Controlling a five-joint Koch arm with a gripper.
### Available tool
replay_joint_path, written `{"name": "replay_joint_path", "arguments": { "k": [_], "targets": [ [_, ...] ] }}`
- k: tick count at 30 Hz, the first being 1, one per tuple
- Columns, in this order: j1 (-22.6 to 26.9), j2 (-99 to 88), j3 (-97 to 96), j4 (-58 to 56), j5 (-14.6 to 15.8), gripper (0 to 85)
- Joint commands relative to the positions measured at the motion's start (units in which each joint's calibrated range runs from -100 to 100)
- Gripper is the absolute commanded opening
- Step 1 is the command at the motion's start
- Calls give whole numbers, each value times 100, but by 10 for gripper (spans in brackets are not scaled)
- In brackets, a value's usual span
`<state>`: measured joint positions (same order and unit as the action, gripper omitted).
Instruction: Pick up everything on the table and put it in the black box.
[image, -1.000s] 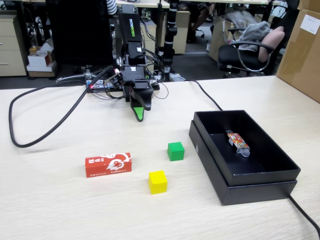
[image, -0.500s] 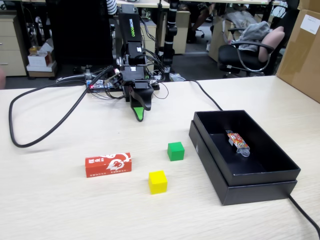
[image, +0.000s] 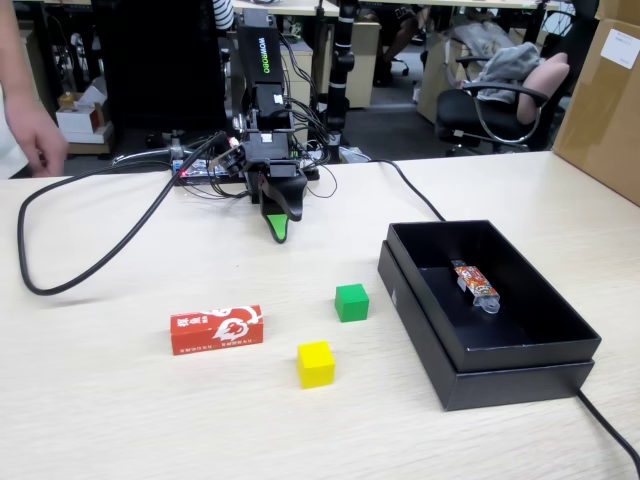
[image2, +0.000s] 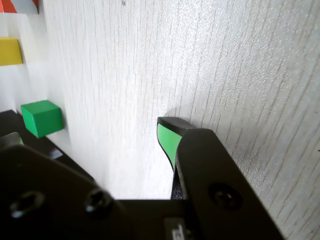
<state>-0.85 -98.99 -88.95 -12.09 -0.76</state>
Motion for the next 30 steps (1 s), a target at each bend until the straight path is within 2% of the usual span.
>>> {"name": "replay_joint_path", "arguments": {
  "k": [1, 18, 24, 25, 30],
  "targets": [
    [10, 25, -235, -126, -5, 503],
    [122, 25, -271, -22, 39, 512],
    [117, 25, -198, -109, 49, 485],
    [93, 25, -90, -212, 44, 487],
    [78, 25, 1325, -2355, 44, 499]
  ]
}}
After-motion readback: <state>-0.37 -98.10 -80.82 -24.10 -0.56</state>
